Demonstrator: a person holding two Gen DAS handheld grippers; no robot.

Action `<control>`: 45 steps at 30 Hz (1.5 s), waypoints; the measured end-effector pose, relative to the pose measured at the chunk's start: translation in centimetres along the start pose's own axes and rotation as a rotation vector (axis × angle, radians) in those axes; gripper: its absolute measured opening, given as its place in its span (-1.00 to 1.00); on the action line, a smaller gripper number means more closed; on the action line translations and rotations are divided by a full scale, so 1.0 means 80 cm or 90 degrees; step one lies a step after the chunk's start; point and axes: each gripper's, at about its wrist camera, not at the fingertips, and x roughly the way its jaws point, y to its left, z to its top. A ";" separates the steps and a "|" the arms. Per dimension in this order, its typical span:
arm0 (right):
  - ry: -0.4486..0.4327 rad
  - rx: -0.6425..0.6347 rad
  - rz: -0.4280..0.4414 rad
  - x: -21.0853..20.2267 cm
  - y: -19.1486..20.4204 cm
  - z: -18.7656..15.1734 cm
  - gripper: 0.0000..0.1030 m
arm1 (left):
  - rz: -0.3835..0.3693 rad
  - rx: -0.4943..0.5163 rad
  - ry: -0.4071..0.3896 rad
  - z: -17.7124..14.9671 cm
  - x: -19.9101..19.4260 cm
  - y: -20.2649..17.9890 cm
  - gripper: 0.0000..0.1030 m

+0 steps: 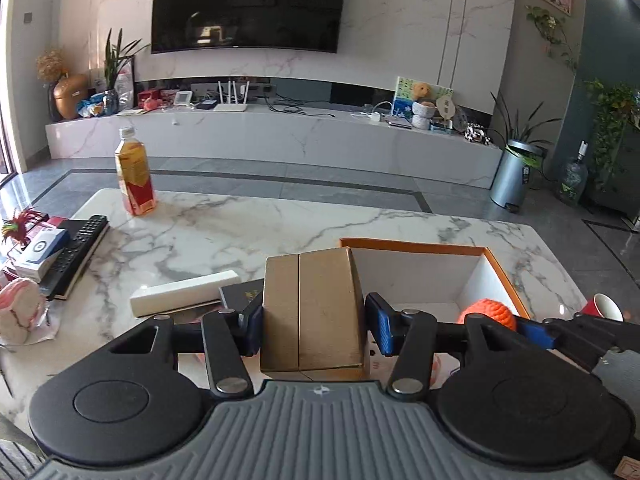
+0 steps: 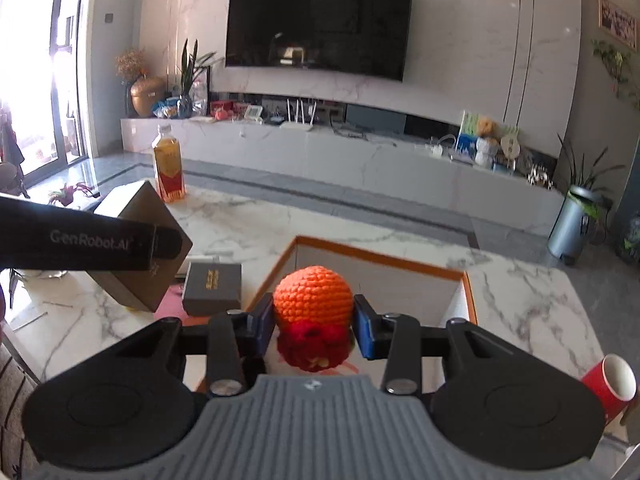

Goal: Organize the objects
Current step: 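Carry the kraft box and crochet ball over the orange box with both tools, then drop the crochet ball into the orange box with the right tool while the left holds the kraft box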

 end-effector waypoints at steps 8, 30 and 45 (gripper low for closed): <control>0.132 0.093 0.040 0.071 -0.029 -0.033 -0.18 | -0.024 0.006 0.041 -0.011 0.048 -0.041 0.15; 0.218 0.053 0.005 0.107 -0.038 -0.057 -0.07 | 0.004 0.068 0.066 -0.027 0.064 -0.070 0.15; 0.189 0.038 0.029 0.099 -0.035 -0.053 0.70 | 0.006 0.080 0.079 -0.016 0.092 -0.078 0.06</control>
